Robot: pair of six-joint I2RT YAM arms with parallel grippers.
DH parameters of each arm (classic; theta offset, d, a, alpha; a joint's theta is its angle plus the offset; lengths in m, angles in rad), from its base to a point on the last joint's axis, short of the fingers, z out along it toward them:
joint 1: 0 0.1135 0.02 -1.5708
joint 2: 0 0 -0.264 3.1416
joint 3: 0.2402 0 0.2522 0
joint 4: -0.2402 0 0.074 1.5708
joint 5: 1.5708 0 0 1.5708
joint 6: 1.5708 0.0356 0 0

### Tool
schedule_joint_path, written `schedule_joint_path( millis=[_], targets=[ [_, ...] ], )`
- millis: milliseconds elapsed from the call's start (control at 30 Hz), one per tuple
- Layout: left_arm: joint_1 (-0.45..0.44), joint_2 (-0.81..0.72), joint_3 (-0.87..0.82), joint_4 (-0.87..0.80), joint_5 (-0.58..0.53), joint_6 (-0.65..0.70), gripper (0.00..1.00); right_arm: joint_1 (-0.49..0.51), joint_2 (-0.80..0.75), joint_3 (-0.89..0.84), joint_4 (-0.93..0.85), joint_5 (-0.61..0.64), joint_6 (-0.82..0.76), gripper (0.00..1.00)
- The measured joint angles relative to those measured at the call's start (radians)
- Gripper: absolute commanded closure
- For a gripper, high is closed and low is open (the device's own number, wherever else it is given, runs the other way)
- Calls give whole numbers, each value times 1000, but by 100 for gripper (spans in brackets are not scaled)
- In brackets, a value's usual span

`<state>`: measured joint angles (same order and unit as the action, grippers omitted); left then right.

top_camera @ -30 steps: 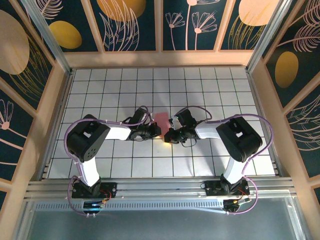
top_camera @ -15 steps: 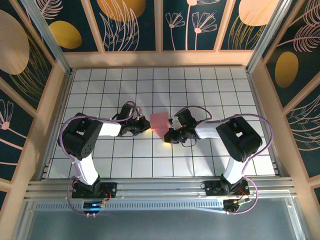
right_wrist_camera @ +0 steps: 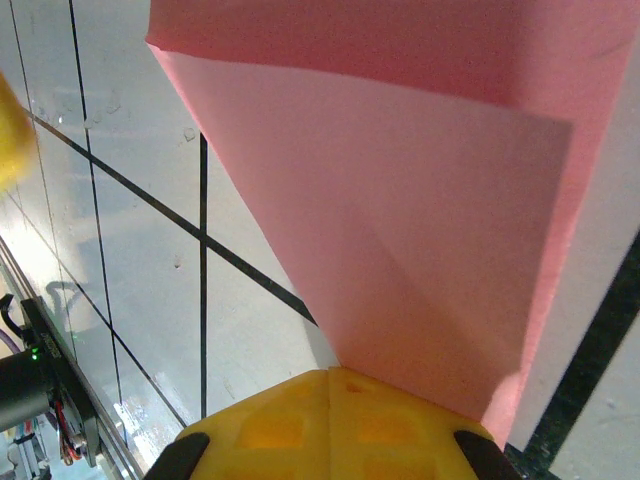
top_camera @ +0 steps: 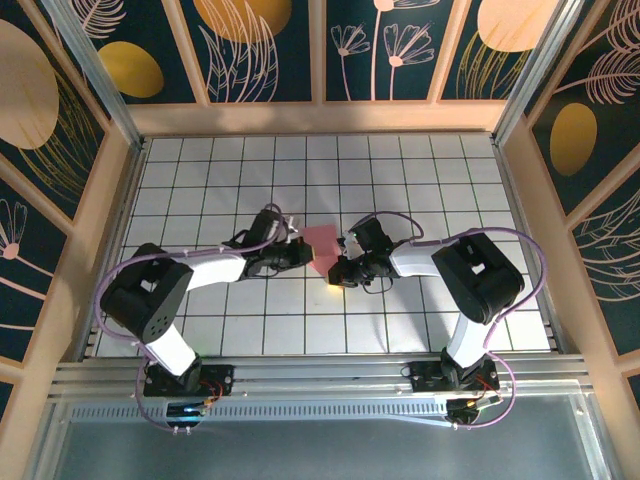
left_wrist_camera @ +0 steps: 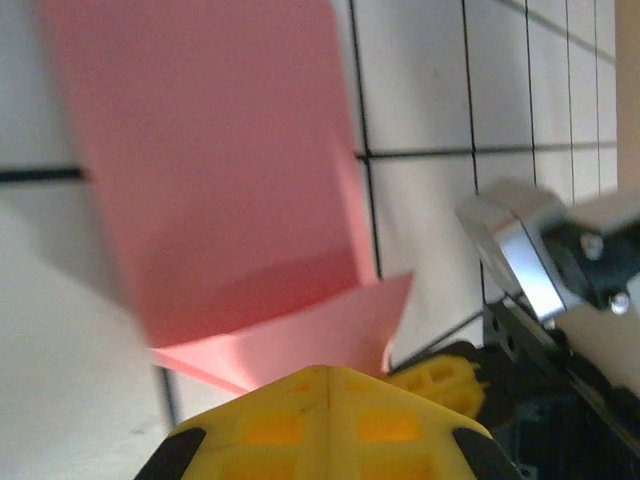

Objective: Fold a paper plane with a square sheet of paper (fold left side to right side)
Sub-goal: Third fold the triangle at the center of the table.

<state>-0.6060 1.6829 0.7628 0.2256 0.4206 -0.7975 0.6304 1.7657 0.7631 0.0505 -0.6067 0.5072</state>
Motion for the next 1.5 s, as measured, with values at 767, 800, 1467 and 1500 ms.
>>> schedule_joint_path(
  millis=[767,800,1467,1500],
  targets=[
    [-13,163,76,-17,-14,-19,99,4,1,14,-21,0,0,100],
    [-13,163,76,-17,-15,-19,99,5,1,17,-27,3,1,100],
    [-13,163,78,-22,-28,-18,100,11,-7,101,-74,43,48,100],
    [-13,163,78,-22,-29,-18,100,11,3,106,-71,46,50,100]
  ],
)
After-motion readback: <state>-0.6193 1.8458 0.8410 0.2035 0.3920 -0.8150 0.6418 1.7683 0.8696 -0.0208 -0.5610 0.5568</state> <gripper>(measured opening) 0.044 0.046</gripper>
